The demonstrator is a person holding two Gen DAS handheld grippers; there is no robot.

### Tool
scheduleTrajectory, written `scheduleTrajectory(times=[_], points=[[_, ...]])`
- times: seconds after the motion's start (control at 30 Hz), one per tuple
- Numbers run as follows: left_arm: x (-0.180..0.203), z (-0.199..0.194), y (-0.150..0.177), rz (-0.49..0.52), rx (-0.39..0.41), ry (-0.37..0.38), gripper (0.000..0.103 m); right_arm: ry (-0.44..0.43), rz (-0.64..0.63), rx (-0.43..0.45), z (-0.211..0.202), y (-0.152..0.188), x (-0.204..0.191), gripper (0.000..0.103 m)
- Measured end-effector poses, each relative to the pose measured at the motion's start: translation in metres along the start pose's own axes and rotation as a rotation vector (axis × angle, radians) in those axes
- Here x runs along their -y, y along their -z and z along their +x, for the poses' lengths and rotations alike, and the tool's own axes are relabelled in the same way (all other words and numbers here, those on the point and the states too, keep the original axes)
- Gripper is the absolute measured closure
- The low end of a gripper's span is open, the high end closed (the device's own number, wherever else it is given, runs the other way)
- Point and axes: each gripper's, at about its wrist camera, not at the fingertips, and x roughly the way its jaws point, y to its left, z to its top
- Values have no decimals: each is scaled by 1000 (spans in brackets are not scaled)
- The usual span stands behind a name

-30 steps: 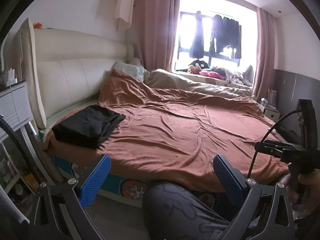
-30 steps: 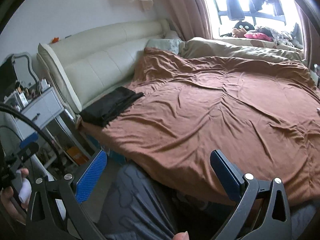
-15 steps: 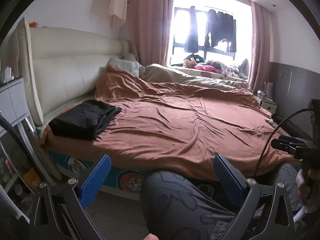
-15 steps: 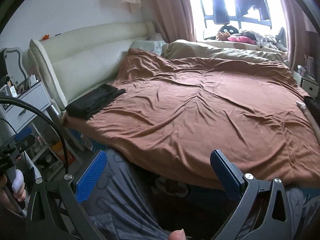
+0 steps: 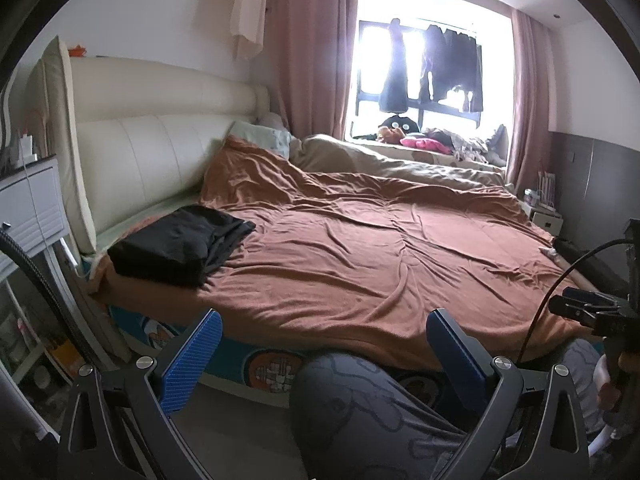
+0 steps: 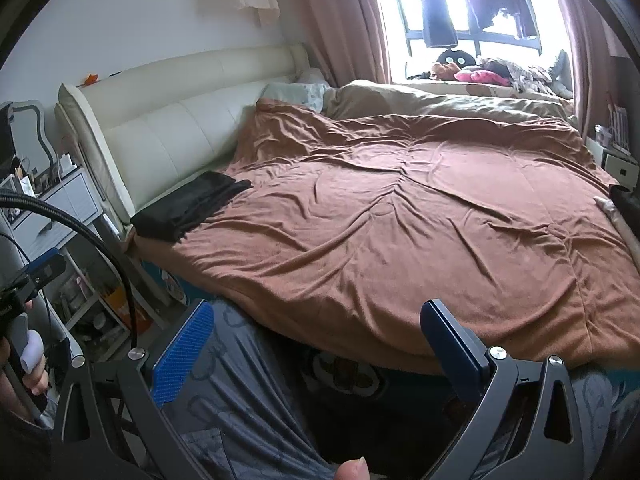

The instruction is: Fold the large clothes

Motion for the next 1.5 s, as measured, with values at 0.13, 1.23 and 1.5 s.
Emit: scheduleTrajectory(times=[0.13,1.23,1.5], points=[[3,-1,-1,12,9,0,0,0,3,-4,2,3,2,0],[5,-3,-5,6,33,-1,0,0,16,-13,4,0,4,0],[6,-4,-5,4,33,0,0,-3,13,-6,4,0,6,0]])
